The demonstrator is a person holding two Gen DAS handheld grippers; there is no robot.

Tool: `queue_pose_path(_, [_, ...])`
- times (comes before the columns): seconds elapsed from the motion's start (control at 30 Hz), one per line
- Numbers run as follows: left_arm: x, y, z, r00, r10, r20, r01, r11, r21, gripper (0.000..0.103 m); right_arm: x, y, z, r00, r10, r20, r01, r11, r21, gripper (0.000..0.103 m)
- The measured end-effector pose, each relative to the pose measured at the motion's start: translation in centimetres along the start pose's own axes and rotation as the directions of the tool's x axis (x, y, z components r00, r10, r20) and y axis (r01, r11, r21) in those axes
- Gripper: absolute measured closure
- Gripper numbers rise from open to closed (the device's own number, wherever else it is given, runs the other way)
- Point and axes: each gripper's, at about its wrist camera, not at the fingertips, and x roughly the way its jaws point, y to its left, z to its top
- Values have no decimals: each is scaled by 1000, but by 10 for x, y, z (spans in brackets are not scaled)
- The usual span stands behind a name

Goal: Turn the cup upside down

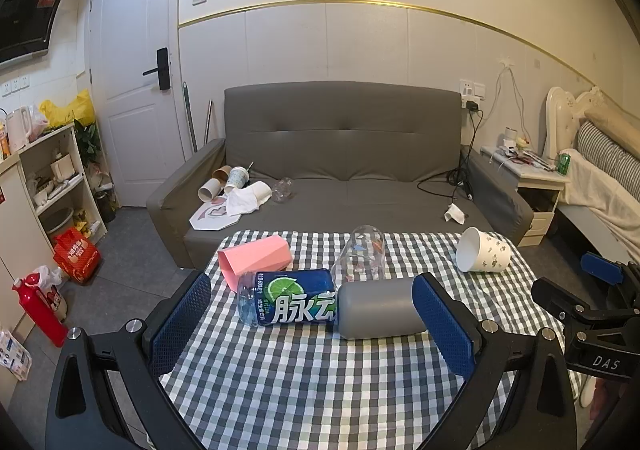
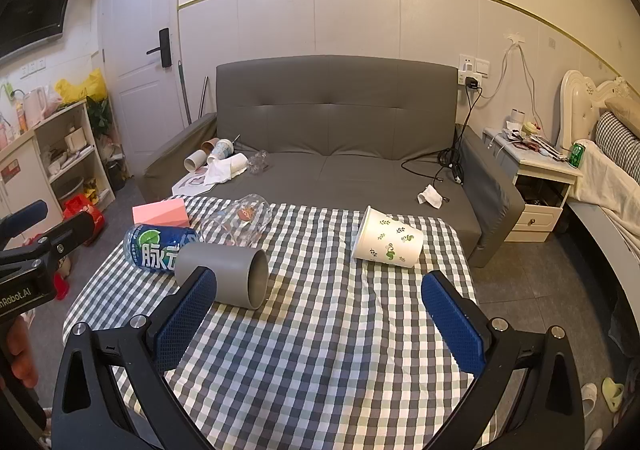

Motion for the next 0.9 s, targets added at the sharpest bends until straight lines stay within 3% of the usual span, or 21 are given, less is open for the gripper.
queue_pose_path(0.9, [0, -1, -1, 1000, 1, 1, -1, 1000, 1, 0, 2, 1, -2, 1000, 1, -3, -1, 1000, 1, 0])
